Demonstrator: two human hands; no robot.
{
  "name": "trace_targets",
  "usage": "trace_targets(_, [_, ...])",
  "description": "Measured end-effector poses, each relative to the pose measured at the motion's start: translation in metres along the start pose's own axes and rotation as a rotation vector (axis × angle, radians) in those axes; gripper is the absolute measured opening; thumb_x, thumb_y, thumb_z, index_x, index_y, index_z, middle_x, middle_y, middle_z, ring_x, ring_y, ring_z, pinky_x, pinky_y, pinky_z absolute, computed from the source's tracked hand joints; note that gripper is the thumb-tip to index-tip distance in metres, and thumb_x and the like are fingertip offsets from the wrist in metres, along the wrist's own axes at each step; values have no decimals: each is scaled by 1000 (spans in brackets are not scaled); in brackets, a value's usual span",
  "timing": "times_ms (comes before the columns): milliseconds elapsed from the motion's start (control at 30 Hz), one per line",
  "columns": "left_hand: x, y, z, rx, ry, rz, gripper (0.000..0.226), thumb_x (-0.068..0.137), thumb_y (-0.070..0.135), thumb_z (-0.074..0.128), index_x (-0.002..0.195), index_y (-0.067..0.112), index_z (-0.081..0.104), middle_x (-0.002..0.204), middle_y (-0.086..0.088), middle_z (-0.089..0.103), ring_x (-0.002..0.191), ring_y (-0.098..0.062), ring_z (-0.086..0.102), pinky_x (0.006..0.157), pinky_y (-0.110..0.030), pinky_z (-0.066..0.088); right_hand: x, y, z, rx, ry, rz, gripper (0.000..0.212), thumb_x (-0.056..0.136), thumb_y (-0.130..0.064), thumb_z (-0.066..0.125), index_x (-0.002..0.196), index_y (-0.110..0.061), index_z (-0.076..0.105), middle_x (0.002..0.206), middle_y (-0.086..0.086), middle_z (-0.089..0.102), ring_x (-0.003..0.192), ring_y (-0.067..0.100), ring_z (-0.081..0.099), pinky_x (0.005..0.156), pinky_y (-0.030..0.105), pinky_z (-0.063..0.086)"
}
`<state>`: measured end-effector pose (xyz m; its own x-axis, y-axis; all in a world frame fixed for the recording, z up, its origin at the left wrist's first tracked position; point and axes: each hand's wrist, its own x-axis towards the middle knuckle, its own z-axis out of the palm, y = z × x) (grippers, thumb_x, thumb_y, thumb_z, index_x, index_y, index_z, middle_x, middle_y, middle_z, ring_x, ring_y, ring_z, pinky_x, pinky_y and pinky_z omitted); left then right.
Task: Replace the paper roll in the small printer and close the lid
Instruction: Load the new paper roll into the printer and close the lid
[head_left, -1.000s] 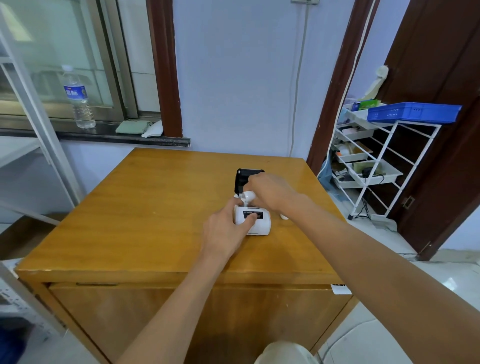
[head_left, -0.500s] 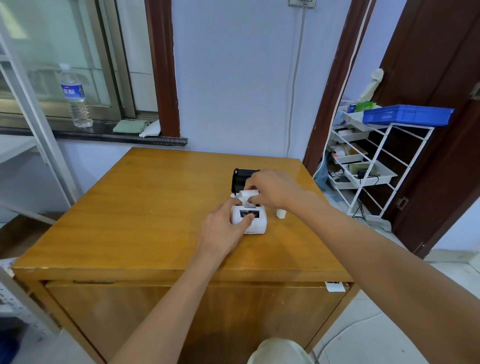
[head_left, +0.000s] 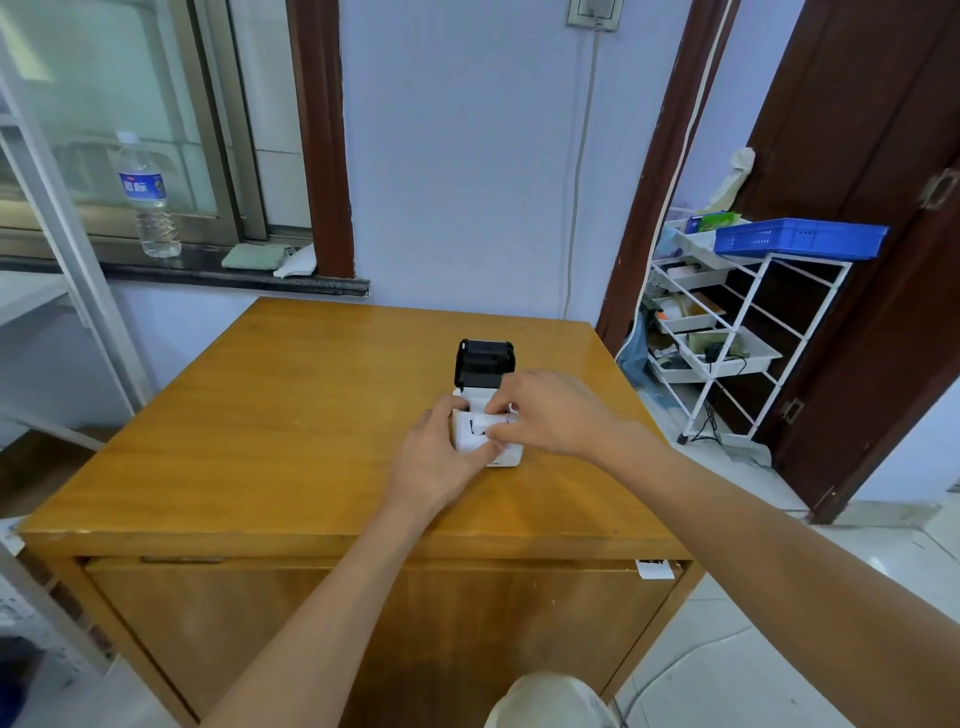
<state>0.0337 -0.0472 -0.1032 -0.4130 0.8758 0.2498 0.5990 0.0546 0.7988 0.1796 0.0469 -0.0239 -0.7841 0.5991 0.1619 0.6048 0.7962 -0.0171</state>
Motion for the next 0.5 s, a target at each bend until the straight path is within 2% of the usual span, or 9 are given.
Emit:
trace_targets(100, [0, -3, 1, 11, -9, -6, 78, 69, 64, 76, 134, 31, 47, 127, 4, 66, 102, -22, 65, 80, -41, 55, -6, 2, 3, 5, -6, -13, 39, 95, -47, 66, 130, -30, 72, 117, -10, 65, 103, 13, 62, 72, 30, 40])
trace_targets(200, [0, -5, 0, 12, -4, -6, 80, 72, 58, 80, 139, 31, 44, 133, 3, 64, 111, -23, 64, 89, -46, 56, -7, 4, 3, -7, -7, -25, 39, 96, -45, 67, 132, -30, 72, 121, -8, 63, 104, 14, 63, 72, 31, 42])
trace_targets(300, [-1, -5, -1, 55, -16, 46, 72, 77, 58, 76, 138, 39, 43, 131, 4, 64, 104, -23, 65, 84, -43, 57, -4, 4, 1, 16, -23, -22, 35, 95, -45, 67, 127, -33, 74, 115, -11, 63, 99, 12, 62, 72, 31, 44])
trace_targets(367, [-1, -5, -1, 185, -32, 88, 59, 82, 60, 69, 134, 44, 46, 127, 4, 62, 92, -22, 65, 72, -36, 53, -1, 5, -2, 75, -21, -11, 27, 95, -43, 65, 118, -36, 77, 109, -14, 64, 95, 9, 62, 72, 33, 48])
trace_targets(433, [-2, -4, -2, 249, -44, 99, 52, 84, 61, 65, 131, 46, 48, 127, 4, 60, 85, -21, 64, 65, -32, 47, 3, 9, -9, 157, 47, 40, 25, 97, -32, 62, 115, -35, 79, 110, -12, 70, 99, 12, 65, 79, 37, 55])
trace_targets(500, [-1, -5, -2, 230, -46, 87, 51, 84, 60, 66, 129, 47, 47, 126, 4, 60, 86, -22, 64, 66, -32, 45, 11, 14, -18, 237, 169, 125, 29, 99, -20, 60, 118, -30, 79, 114, -7, 74, 102, 14, 67, 87, 39, 56])
